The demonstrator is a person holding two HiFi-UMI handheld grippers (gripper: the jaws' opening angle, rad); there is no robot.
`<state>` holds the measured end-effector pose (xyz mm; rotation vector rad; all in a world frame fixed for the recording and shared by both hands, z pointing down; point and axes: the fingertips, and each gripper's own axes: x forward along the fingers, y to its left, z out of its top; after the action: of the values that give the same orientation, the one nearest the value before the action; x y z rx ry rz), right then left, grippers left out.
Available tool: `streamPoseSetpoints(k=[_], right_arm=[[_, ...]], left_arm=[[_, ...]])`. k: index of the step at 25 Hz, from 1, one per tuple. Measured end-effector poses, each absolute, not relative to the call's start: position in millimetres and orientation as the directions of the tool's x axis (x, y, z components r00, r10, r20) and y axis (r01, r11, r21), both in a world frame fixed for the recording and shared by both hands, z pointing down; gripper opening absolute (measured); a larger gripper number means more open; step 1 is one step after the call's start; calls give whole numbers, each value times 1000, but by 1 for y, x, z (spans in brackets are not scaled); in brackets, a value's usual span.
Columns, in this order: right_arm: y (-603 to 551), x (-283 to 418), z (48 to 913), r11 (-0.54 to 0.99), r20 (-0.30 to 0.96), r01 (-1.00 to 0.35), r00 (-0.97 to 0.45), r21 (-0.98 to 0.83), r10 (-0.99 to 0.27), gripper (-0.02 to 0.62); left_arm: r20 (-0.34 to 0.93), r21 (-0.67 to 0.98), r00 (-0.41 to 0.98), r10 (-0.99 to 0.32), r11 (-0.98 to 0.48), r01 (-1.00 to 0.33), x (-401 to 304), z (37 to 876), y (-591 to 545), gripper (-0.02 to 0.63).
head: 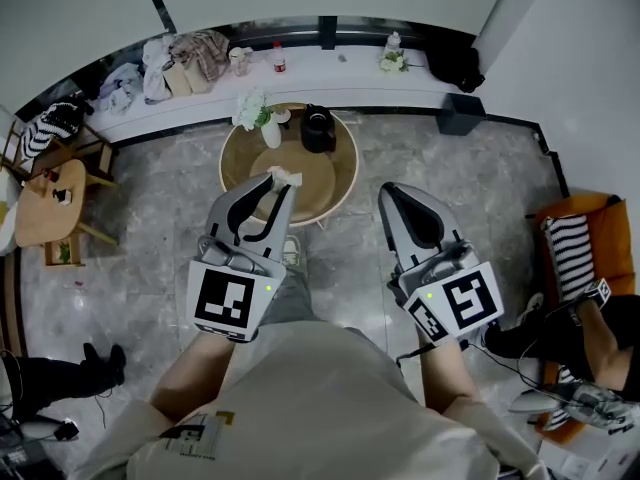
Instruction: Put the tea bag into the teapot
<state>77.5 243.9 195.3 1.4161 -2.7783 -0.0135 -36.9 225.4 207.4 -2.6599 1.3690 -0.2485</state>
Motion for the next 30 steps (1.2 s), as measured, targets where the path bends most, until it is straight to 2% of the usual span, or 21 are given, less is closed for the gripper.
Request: streamPoseSetpoints(k=[30], right_arm=[[-56, 3, 203, 524, 110, -852, -521, -9, -846, 6]], left_arm=[[144, -176, 664, -734, -679, -712, -93, 206, -80, 69]])
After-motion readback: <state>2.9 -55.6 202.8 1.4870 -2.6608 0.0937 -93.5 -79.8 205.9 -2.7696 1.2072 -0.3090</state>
